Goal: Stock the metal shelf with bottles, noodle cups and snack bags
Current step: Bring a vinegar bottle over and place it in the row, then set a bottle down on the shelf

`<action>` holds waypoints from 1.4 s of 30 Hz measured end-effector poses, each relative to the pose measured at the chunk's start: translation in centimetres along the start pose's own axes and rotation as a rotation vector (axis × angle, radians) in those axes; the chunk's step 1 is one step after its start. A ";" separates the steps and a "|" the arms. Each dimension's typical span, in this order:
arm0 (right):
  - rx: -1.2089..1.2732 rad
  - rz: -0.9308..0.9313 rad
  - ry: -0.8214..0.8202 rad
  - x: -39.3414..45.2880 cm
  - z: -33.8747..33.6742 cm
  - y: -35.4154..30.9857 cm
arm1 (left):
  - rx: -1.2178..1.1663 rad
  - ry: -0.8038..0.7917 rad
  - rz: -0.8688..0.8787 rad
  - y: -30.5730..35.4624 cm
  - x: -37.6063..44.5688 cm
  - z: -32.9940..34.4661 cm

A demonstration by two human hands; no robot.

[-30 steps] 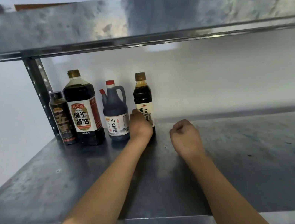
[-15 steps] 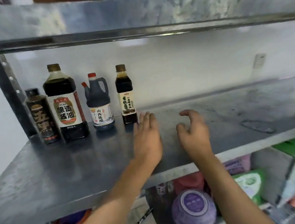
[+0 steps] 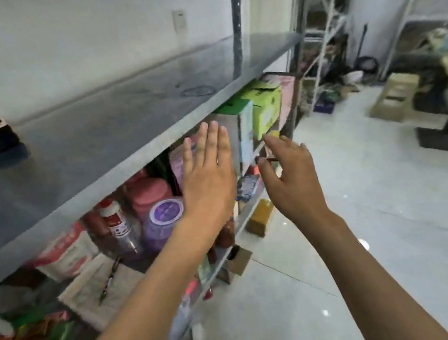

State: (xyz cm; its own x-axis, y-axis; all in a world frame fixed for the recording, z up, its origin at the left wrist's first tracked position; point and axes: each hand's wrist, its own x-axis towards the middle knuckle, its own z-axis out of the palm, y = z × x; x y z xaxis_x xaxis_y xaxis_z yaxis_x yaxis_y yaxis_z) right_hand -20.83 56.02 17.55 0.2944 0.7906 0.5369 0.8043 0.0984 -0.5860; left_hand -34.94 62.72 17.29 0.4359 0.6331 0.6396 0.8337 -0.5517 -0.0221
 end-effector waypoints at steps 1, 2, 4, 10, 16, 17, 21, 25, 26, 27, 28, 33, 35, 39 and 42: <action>-0.071 0.040 0.006 -1.5 -1.7 1.3 | -0.037 -0.006 0.046 2.2 -0.2 0.3; -0.117 0.083 0.007 -3.0 -3.5 2.6 | -0.075 -0.011 0.084 4.6 -0.3 0.6; -0.190 0.156 0.009 -5.7 -6.6 4.6 | -0.139 -0.036 0.143 8.9 -0.6 1.0; -0.453 0.310 0.045 -14.1 -15.8 10.1 | -0.267 -0.124 0.386 22.5 -2.9 0.7; -0.579 0.502 0.099 -23.4 -25.1 15.0 | -0.340 -0.216 0.590 35.9 -6.8 -0.8; -0.596 0.539 0.105 -25.1 -26.7 15.8 | -0.360 -0.235 0.630 38.2 -7.6 -1.3; -0.635 0.691 0.154 -31.9 -32.9 18.8 | -0.438 -0.311 0.769 47.0 -11.1 -2.9; -0.609 0.873 0.263 -38.5 -38.4 21.2 | -0.463 -0.395 0.886 54.9 -15.1 -4.7; -0.591 0.926 0.286 -40.3 -39.6 21.9 | -0.469 -0.414 0.911 56.7 -16.1 -5.1; -0.575 0.982 0.312 -42.0 -40.8 22.7 | -0.471 -0.430 0.946 58.4 -17.1 -5.5; -0.555 1.037 0.347 -43.6 -41.7 23.5 | -0.472 -0.443 0.980 59.8 -18.0 -5.9; -0.414 1.283 0.569 -50.4 -46.0 27.5 | -0.515 -0.541 1.041 66.5 -22.2 -6.6; -0.356 1.340 0.615 -52.5 -47.3 29.3 | -0.513 -0.571 1.056 68.7 -23.6 -6.5; -0.271 1.390 0.675 -55.3 -48.9 32.7 | -0.501 -0.635 1.048 72.0 -25.2 -6.0; -0.221 1.467 0.656 -56.4 -49.7 35.1 | -0.490 -0.672 1.030 73.6 -26.0 -5.3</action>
State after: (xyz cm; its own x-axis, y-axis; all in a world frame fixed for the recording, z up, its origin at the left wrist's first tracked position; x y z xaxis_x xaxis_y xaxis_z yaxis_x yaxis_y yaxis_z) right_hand 16.41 -15.12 -3.10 0.9459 -0.2642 -0.1885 -0.3139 -0.5974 -0.7380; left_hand 13.24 2.77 3.09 0.9921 -0.1253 -0.0078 -0.1239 -0.9869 0.1036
